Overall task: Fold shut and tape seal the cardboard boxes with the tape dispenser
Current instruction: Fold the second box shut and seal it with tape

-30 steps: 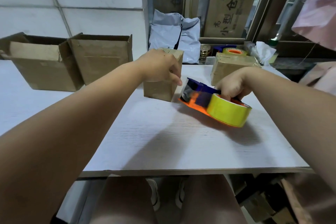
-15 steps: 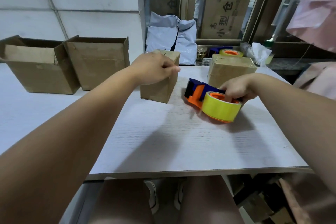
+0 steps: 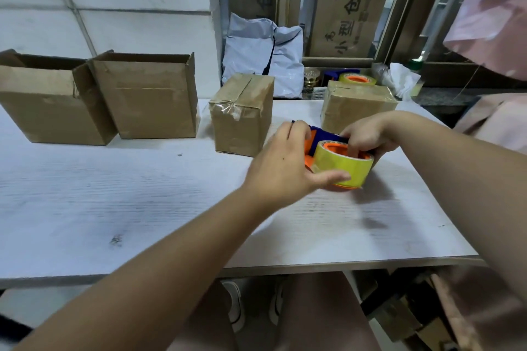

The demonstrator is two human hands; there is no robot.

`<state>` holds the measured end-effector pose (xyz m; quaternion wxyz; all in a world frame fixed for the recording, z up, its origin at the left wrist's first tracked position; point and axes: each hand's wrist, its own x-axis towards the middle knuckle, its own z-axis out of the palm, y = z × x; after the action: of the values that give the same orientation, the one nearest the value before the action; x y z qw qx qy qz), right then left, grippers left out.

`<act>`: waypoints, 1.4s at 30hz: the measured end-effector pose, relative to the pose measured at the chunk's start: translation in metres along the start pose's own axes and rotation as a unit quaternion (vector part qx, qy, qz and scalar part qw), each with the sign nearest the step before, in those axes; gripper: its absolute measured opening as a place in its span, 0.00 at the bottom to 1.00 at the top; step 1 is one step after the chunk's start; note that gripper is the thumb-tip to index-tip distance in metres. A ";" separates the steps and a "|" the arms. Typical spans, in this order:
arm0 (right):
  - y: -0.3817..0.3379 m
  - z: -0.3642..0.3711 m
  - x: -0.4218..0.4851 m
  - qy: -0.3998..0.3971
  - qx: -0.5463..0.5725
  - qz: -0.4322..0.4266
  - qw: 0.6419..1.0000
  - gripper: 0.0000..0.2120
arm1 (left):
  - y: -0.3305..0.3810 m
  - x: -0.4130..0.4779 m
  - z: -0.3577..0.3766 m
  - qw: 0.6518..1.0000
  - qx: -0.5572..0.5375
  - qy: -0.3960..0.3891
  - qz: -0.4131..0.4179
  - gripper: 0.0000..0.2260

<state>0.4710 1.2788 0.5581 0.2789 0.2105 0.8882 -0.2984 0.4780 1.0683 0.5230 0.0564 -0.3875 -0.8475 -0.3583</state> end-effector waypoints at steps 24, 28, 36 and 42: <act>0.027 0.004 -0.010 0.068 0.120 -0.125 0.983 0.12 | -0.021 0.006 -0.007 0.972 -0.170 0.096 -0.128 0.09; 0.033 0.008 -0.013 0.095 0.159 -0.167 0.968 0.14 | -0.007 0.005 -0.013 0.986 -0.117 0.098 -0.070 0.06; 0.037 0.019 -0.014 0.137 0.194 -0.212 0.948 0.13 | -0.005 0.004 -0.019 0.985 -0.095 0.113 -0.093 0.08; 0.039 0.019 -0.018 0.130 0.215 -0.213 0.944 0.15 | -0.005 0.011 -0.030 0.980 -0.112 0.115 -0.120 0.12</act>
<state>0.5129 1.2910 0.5405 0.0390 0.1082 0.8555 -0.5049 0.4617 1.0533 0.5465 0.0668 -0.2433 -0.8299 -0.4976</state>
